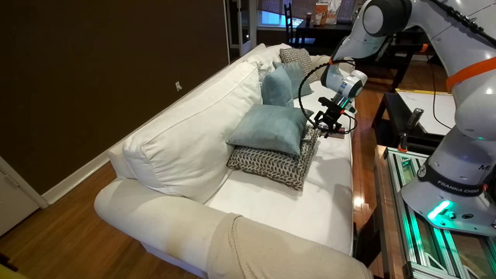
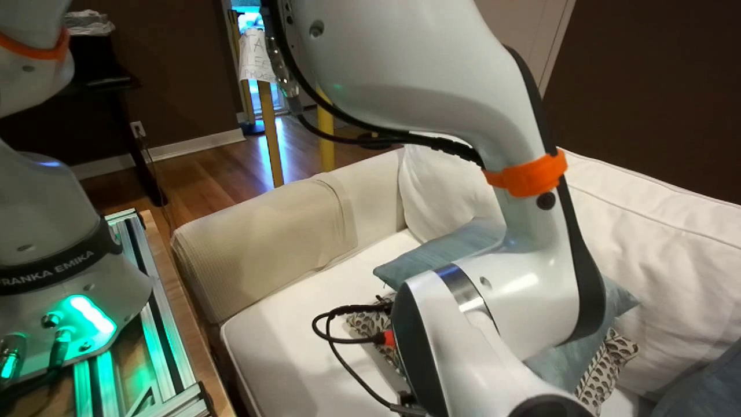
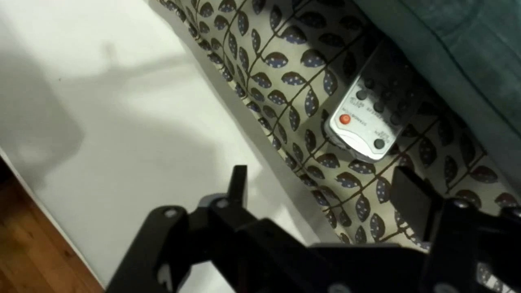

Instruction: Place remote between the two vertically stacked cushions

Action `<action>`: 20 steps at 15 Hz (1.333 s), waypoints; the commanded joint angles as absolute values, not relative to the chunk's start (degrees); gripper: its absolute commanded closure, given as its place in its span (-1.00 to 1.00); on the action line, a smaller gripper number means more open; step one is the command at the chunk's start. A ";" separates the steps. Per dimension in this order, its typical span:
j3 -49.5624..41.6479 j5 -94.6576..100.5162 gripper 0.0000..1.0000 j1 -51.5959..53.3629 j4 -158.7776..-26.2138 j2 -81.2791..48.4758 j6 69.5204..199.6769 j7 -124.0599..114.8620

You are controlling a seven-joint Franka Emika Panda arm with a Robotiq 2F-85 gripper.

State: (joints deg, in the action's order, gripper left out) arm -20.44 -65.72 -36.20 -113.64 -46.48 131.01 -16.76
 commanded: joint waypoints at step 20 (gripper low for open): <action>-21.38 -51.18 -1.00 -21.42 -140.28 -24.17 171.03 24.45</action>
